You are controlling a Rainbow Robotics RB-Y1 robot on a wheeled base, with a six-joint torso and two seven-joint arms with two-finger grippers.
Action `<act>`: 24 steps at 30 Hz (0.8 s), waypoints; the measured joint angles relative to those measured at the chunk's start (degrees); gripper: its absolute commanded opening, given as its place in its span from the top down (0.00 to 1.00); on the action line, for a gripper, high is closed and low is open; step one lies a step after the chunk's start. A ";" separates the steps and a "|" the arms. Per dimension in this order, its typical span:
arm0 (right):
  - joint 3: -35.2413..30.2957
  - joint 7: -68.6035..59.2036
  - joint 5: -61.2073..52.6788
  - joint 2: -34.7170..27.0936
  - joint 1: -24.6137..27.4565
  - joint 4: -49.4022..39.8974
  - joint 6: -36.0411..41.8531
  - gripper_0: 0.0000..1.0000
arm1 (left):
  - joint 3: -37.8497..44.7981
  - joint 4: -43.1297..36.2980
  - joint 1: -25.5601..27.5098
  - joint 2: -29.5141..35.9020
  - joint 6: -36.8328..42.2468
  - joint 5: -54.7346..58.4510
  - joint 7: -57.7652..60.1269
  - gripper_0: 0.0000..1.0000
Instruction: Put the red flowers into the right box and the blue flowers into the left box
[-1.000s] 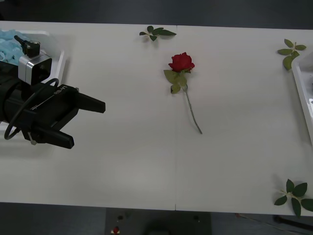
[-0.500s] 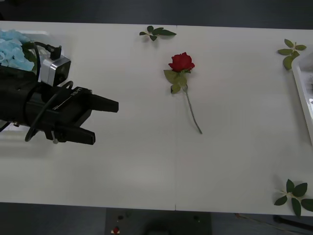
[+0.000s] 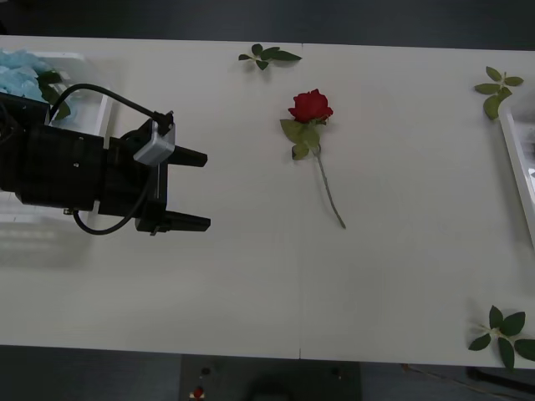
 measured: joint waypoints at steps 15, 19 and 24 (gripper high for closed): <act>25.62 -35.03 11.35 6.27 -10.53 -14.70 -15.71 0.28 | -6.08 -7.49 -3.13 0.70 0.51 -35.83 40.44 0.00; 28.83 -43.84 17.98 11.43 -13.60 -14.73 -17.75 0.28 | -9.31 -9.12 -6.19 0.48 4.45 -40.86 49.11 0.00; 36.01 -44.95 24.46 15.08 -17.45 -14.41 -18.62 0.27 | -8.68 -11.10 -8.43 -2.43 12.72 -45.27 62.49 0.00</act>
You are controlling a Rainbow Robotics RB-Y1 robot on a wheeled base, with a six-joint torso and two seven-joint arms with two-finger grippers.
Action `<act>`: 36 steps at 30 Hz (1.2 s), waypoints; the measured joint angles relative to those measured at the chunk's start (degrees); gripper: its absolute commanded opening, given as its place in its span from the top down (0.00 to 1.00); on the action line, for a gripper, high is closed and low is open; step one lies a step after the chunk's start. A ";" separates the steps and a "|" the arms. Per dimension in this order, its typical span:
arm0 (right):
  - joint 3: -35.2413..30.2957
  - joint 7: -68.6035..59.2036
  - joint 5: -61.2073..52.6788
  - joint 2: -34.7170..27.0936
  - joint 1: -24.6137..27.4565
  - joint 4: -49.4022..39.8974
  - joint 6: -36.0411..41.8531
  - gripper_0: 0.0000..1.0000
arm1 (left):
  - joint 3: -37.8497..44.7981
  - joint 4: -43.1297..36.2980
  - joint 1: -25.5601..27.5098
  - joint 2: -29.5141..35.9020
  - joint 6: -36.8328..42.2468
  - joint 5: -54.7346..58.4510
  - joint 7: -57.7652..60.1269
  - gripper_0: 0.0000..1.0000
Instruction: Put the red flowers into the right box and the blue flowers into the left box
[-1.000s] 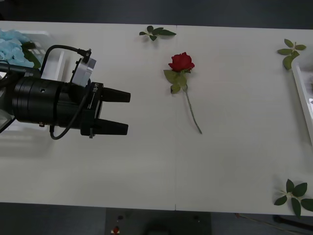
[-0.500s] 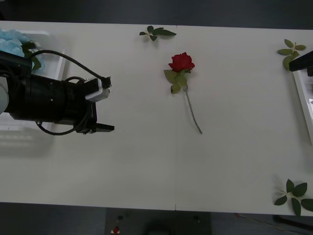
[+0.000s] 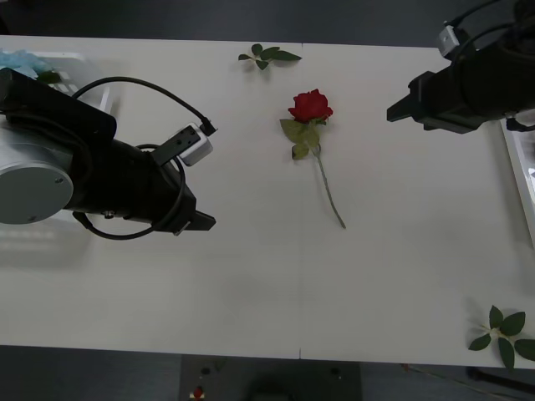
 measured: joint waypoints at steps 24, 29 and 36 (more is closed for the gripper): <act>17.33 -5.42 35.85 29.61 -8.54 25.10 -5.81 0.28 | -9.37 -4.10 -9.55 -7.22 12.27 -10.50 1.07 0.00; 17.02 -5.59 40.13 33.39 -8.54 29.70 -6.07 0.28 | -9.37 -4.13 -9.55 -7.37 14.62 -10.27 1.07 0.00; 19.83 -8.79 42.96 35.25 -8.54 33.44 -6.08 0.28 | -8.75 -4.41 -9.55 -9.39 20.78 -11.20 1.06 0.00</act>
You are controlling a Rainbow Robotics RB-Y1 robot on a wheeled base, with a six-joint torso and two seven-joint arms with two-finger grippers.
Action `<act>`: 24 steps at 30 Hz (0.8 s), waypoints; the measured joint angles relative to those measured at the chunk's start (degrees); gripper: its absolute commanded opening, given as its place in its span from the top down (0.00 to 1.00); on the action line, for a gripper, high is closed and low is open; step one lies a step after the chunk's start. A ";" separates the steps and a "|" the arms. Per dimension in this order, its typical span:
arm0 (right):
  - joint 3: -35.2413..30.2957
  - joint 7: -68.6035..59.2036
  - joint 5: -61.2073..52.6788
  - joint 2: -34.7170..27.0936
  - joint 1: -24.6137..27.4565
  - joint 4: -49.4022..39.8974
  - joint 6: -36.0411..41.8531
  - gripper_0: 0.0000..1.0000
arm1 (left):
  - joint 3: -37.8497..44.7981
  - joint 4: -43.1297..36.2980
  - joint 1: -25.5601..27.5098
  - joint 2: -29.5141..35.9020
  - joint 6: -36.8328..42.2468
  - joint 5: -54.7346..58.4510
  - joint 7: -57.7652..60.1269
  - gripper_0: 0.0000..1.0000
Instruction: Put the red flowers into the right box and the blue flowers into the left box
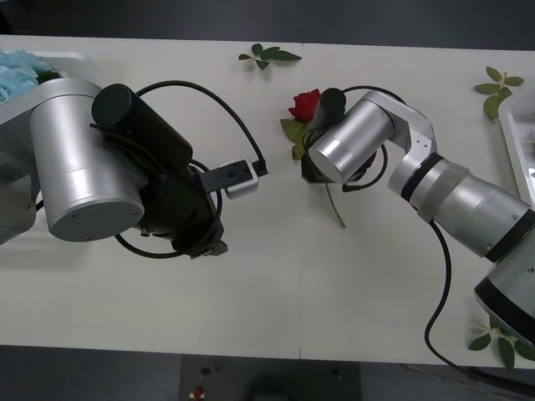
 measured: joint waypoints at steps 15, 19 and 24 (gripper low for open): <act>2.33 -0.04 -3.70 0.58 -1.39 4.38 -0.96 1.00 | 2.06 -8.33 2.75 3.73 0.29 4.02 -0.04 0.00; 2.33 -0.12 -5.64 0.58 -1.39 4.59 -0.96 1.00 | 2.06 -10.59 6.12 4.71 0.24 1.53 -0.06 0.00; 2.30 -0.26 -6.42 0.57 -1.40 4.59 -0.96 1.00 | 2.06 -10.74 7.29 4.68 0.27 1.17 -0.22 0.00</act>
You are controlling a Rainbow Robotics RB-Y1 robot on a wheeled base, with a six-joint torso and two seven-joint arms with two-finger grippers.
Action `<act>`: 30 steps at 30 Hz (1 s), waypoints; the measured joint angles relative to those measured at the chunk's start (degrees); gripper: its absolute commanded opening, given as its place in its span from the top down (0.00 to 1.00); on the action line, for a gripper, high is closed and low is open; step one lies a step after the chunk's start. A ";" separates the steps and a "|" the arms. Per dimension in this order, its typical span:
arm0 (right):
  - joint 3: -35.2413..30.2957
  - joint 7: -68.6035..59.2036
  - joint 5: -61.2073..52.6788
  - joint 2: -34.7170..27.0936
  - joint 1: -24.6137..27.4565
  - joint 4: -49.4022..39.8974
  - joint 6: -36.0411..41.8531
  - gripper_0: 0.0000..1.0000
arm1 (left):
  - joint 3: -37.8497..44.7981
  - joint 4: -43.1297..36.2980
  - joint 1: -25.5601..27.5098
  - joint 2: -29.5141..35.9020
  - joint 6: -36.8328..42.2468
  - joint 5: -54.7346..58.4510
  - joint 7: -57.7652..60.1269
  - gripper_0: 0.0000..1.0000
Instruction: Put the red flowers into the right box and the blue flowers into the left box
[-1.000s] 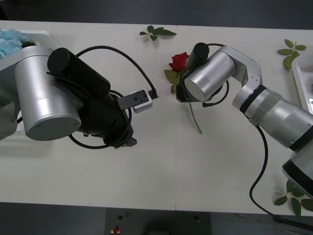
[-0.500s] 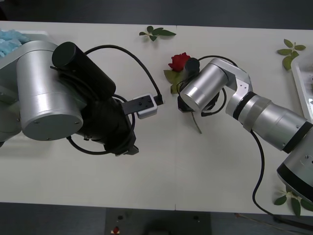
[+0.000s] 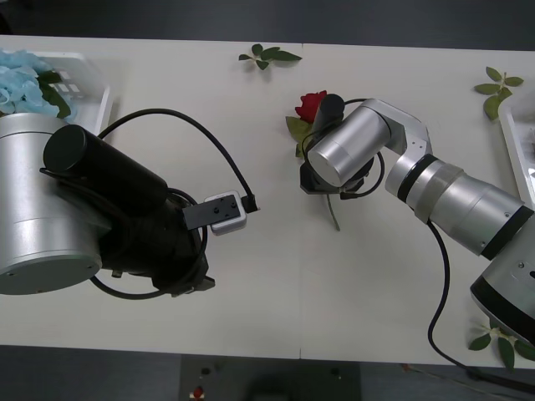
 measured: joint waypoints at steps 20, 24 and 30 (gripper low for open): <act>-24.10 5.42 -16.93 -22.84 -8.06 -21.93 27.34 1.00 | 7.73 -0.15 -1.24 -7.51 17.98 0.23 -1.02 0.00; -26.19 16.49 -24.55 -32.70 -8.07 -26.77 29.77 1.00 | 7.06 -0.14 -1.26 -7.50 17.95 0.50 -1.09 0.00; -24.94 25.51 -35.88 -49.34 -8.08 -27.67 30.61 1.00 | 7.07 -0.14 -1.26 -7.50 17.94 0.51 -1.15 0.00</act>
